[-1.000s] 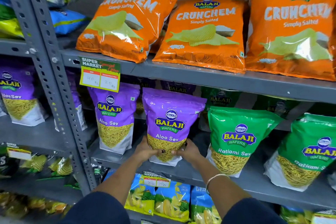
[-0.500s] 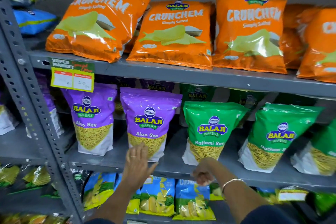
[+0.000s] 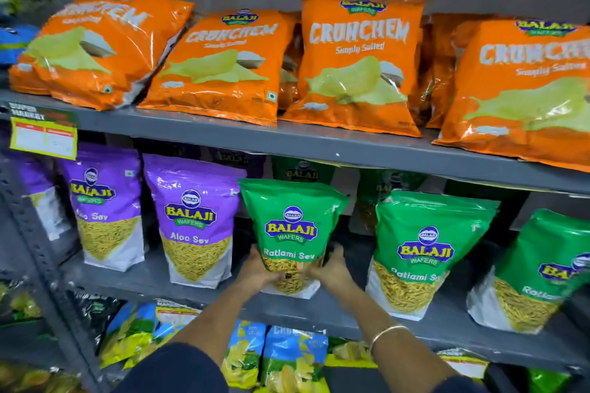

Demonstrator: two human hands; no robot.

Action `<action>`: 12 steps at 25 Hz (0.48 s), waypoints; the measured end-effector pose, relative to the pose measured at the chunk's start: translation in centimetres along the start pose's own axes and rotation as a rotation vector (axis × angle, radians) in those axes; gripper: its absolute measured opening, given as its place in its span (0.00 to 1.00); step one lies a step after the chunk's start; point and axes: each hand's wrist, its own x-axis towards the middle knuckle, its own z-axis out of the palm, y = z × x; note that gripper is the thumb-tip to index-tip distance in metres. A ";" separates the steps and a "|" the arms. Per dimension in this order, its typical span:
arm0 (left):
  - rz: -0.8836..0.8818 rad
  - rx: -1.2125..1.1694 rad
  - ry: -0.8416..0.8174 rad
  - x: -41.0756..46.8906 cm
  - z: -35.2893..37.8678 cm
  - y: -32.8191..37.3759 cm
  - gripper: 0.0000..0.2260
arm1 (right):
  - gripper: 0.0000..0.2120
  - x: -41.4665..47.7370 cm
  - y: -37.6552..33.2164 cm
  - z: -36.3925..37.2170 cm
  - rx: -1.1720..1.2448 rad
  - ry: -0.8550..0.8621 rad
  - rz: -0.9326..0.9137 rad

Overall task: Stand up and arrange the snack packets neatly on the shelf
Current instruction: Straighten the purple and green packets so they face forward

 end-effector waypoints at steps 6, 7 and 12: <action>-0.030 -0.087 -0.065 -0.4 -0.1 0.2 0.50 | 0.24 -1.8 -12.7 -1.9 -0.962 0.342 -0.673; -0.030 -0.054 -0.055 -0.3 -0.1 0.3 0.48 | 0.21 -1.3 -14.0 -1.2 -1.054 0.218 -0.643; -0.032 -0.065 -0.086 -0.4 -0.3 0.3 0.45 | 0.16 -0.2 -16.1 -0.2 -1.093 0.136 -0.435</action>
